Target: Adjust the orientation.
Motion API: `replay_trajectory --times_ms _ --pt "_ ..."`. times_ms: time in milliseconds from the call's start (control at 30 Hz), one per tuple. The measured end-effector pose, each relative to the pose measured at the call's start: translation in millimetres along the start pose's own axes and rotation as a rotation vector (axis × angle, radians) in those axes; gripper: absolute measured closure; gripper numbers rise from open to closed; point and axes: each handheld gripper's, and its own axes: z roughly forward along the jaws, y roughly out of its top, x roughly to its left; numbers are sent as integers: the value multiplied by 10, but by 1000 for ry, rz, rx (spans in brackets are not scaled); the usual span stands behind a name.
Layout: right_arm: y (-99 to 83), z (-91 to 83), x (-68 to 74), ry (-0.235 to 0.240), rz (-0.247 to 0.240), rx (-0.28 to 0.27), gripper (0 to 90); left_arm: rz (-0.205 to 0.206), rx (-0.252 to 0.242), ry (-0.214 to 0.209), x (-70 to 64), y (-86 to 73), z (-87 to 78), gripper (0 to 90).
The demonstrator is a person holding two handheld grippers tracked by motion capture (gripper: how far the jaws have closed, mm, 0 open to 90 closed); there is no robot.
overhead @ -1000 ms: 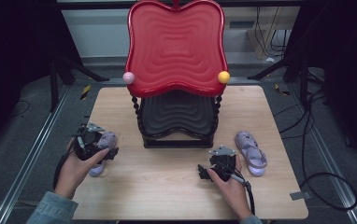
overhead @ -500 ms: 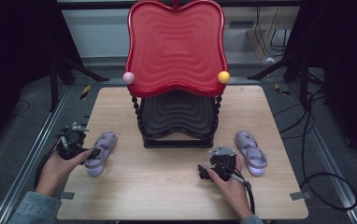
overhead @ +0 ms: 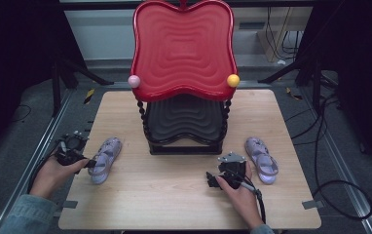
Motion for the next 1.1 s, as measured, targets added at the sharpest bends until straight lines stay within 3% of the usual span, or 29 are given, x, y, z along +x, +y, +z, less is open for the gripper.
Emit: replay_trajectory --times_ms 133,267,500,867,1100 --pt "0 0 -1 1 -1 0 7 -27 51 -51 85 8 111 475" --pt "1 0 -1 1 -1 0 7 -26 96 -72 110 19 201 524" --pt "0 0 -2 1 -1 0 7 -30 132 -93 94 53 285 589" --pt "0 1 -2 2 -2 0 7 -56 154 -141 99 56 379 704" --pt "0 0 -2 2 -2 0 7 -59 137 -137 118 52 357 800"
